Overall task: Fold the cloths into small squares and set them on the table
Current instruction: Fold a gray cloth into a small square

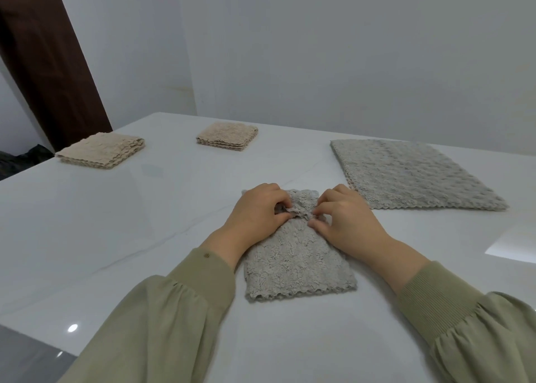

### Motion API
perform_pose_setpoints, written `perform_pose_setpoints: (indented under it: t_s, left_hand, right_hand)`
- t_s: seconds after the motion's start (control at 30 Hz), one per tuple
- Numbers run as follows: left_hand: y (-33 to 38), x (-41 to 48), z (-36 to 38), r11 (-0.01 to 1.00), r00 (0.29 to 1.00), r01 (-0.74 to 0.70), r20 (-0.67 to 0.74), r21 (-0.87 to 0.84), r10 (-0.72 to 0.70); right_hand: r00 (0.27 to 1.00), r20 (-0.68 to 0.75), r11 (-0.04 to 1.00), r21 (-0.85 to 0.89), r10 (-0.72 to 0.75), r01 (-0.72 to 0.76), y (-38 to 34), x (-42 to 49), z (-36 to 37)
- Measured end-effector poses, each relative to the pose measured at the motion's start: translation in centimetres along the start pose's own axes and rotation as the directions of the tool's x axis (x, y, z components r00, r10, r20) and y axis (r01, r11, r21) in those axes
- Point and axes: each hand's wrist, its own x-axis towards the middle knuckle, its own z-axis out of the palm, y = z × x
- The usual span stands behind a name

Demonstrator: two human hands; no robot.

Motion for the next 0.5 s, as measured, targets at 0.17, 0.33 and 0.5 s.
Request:
perform_pose_setpoints:
  t_s: [0.17, 0.33, 0.5]
  left_hand:
    - [-1.1, -0.6, -1.7, 0.999, 0.996, -0.011, 0.091, 0.031, 0.008]
    - [-1.7, -1.1, -2.2, 0.990, 0.991, -0.083, 0.115, 0.114, 0.070]
    - [-2.4, -1.7, -2.1, 0.985, 0.992, -0.126, 0.014, 0.119, 0.126]
  right_hand:
    - [1.000, -0.019, 0.999, -0.028, -0.025, 0.024, 0.0, 0.1, 0.3]
    - [0.999, -0.048, 0.997, -0.081, -0.025, 0.021, 0.7, 0.0, 0.7]
    - [0.995, -0.099, 0.991, -0.131, -0.019, 0.006, 0.8, -0.1, 0.8]
